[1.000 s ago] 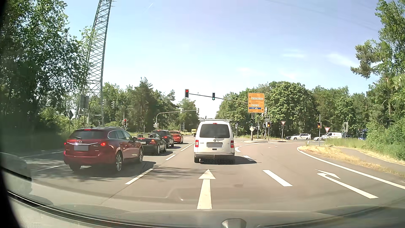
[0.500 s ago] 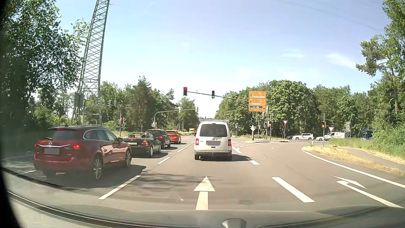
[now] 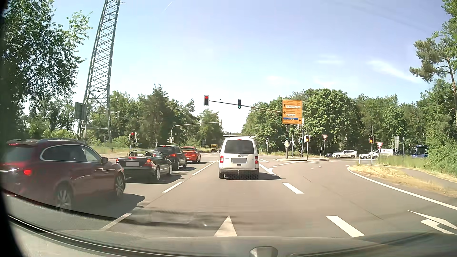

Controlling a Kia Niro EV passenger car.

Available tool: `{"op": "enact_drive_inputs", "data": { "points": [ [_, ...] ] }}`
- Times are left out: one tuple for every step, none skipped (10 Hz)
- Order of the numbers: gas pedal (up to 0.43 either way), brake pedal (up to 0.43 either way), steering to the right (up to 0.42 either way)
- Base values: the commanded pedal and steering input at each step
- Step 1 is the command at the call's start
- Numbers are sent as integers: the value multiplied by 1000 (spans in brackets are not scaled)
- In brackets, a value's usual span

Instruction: Follow the waypoints while adhering to traffic rules and regulations

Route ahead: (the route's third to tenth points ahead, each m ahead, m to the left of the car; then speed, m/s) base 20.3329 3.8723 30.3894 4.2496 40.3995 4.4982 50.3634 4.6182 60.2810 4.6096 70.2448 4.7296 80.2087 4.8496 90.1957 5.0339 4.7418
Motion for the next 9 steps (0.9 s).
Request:
{"op": "enact_drive_inputs", "data": {
  "points": [
    [339,30,6],
    [339,30,3],
    [339,30,-2],
    [339,30,-8],
    [339,30,-12],
    [339,30,-13],
    [331,30,-13],
    [331,30,-13],
    [331,30,-13]
  ]
}}
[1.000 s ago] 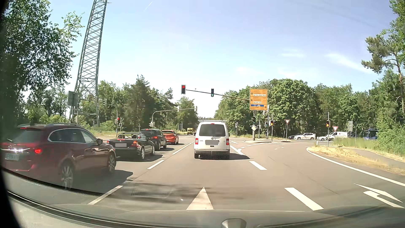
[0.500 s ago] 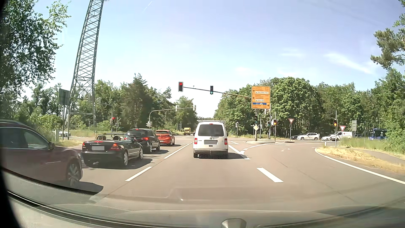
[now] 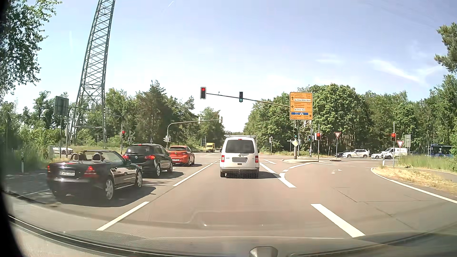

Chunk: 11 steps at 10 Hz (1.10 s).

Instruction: Follow the waypoints while adhering to traffic rules and regulations

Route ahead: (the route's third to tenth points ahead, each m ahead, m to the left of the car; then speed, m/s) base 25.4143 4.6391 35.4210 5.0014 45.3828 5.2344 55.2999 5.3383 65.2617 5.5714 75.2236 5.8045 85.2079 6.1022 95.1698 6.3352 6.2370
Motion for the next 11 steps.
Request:
{"op": "enact_drive_inputs", "data": {
  "points": [
    [319,30,-13],
    [287,30,-12],
    [280,30,-12],
    [260,30,-11],
    [220,30,-10],
    [209,30,-9],
    [189,30,-8],
    [177,30,-6],
    [169,30,-4],
    [169,30,0],
    [169,30,3]
  ]
}}
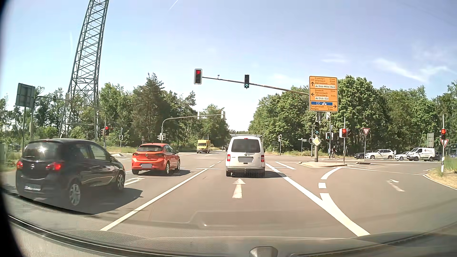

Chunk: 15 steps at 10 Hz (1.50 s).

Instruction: Follow the waypoints while adhering to traffic rules and regulations

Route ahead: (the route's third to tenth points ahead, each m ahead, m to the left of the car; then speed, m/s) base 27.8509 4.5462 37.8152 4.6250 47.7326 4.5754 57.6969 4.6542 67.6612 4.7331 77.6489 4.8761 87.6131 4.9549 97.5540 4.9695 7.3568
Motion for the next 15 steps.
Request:
{"op": "enact_drive_inputs", "data": {
  "points": [
    [169,30,4],
    [169,30,4],
    [177,30,4],
    [177,30,4],
    [177,30,4],
    [177,30,4],
    [177,30,4],
    [177,30,4],
    [177,30,4],
    [177,30,4],
    [177,30,4],
    [177,37,3],
    [177,30,3],
    [177,30,3],
    [177,30,2]
  ]
}}
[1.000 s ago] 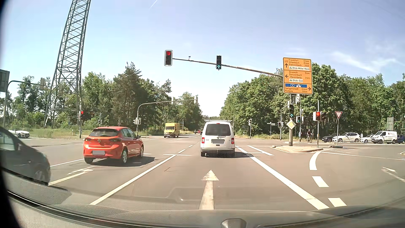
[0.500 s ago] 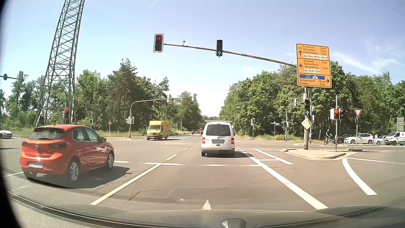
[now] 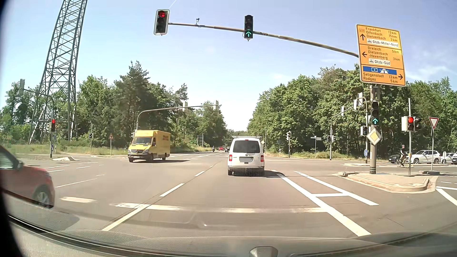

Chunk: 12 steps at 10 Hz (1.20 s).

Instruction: Follow the waypoints while adhering to traffic rules and regulations

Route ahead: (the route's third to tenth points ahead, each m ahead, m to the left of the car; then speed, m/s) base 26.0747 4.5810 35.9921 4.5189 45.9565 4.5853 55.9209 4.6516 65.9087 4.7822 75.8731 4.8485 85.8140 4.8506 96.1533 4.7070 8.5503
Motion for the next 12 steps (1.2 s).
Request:
{"op": "enact_drive_inputs", "data": {
  "points": [
    [177,30,1],
    [177,30,2],
    [177,30,1],
    [177,30,1],
    [177,30,2],
    [177,30,2],
    [177,30,1],
    [177,30,2],
    [177,30,2],
    [177,30,2],
    [177,30,1],
    [177,30,2]
  ]
}}
